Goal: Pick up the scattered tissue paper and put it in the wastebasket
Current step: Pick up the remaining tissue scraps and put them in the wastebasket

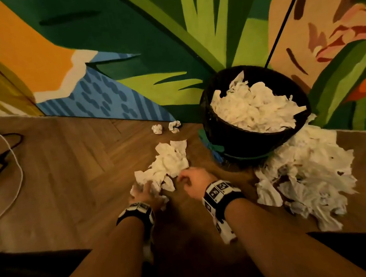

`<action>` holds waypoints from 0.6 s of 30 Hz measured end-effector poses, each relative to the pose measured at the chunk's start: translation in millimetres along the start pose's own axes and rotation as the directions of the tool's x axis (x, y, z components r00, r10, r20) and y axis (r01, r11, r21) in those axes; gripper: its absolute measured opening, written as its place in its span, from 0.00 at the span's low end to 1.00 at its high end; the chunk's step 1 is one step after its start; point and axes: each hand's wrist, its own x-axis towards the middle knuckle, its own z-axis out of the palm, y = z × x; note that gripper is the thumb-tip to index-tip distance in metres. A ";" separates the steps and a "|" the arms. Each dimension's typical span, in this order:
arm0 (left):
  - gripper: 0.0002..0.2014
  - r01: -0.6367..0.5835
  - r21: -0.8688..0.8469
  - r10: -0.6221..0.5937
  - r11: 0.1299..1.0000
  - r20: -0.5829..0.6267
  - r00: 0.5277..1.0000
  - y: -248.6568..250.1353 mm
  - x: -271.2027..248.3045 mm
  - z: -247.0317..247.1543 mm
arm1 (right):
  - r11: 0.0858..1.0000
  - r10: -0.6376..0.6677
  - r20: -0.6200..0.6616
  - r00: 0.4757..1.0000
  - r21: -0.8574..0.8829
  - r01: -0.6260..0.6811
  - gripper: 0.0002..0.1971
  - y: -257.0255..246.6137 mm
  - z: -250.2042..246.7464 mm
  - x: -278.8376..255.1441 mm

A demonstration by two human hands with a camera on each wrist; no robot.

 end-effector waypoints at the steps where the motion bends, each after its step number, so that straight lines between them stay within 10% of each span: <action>1: 0.37 -0.014 0.010 0.014 1.000 0.017 1.000 -2.6 0.5 7.0 | 0.999 0.046 0.031 0.998 -0.022 -0.046 0.14 13.8 11.3 0.1; 9: 0.32 -0.311 -0.080 0.317 0.947 0.069 0.946 30.9 -2.8 32.0 | 0.957 0.273 0.130 0.953 0.063 -0.283 0.36 87.3 51.1 -6.4; 15: 0.11 -0.181 -0.326 0.112 0.928 -0.221 0.969 6.7 7.7 14.9 | 0.950 0.267 0.068 0.961 0.153 -0.274 0.33 104.8 52.0 -15.0; 18: 0.12 -0.094 -0.248 0.072 0.964 -0.095 0.993 -4.9 6.6 19.4 | 0.972 0.224 0.138 0.965 0.036 -0.231 0.30 104.7 50.8 -17.4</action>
